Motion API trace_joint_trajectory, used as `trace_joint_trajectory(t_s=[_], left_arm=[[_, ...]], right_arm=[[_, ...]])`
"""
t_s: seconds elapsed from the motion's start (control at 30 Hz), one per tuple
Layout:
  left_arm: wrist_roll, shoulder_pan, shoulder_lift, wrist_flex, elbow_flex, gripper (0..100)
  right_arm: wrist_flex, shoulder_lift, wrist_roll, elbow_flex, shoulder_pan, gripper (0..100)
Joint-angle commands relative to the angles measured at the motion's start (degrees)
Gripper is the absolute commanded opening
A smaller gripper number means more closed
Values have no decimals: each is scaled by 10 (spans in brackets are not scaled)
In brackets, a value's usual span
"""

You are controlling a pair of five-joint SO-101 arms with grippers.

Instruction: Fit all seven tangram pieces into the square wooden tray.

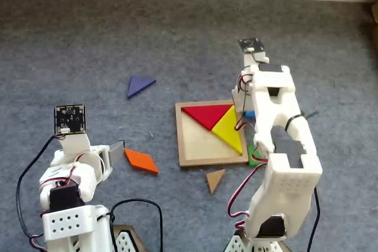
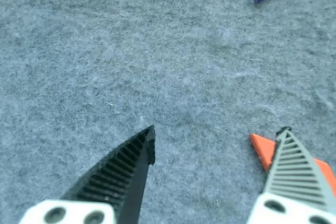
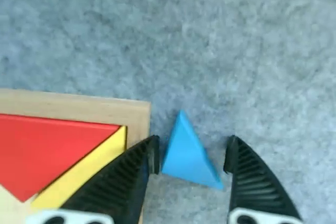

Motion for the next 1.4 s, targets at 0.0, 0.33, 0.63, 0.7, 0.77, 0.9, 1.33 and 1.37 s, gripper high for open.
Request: trace_joint_trajectory(t_s=[0.0,0.33,0.63,0.7,0.77,0.9,1.33,1.37], left_arm=[[-4,-5,-5,-7,-4,347],[-4,-5,-5,-7,-4,347],[-4,-6,-5,-7,-4,347],[-4,-6,-5,-7,-4,347],[-4,-6,-5,-7,-4,347],[-4,-6,-5,-7,-4,347],[-4,-6,-5,-7,-4,347],[-4,-6,-5,-7,-4,347]], right_arm=[[6,-3,34,-34,16,210],[30,0,88,-33,29,209],[114,-1,148,-39,26,213],[114,0,149,-39,27,213],[114,0,149,-39,27,213],[79,0,148,-39,27,213],[48,1,191,-36,16,210],[40,1,194,-36,16,210]])
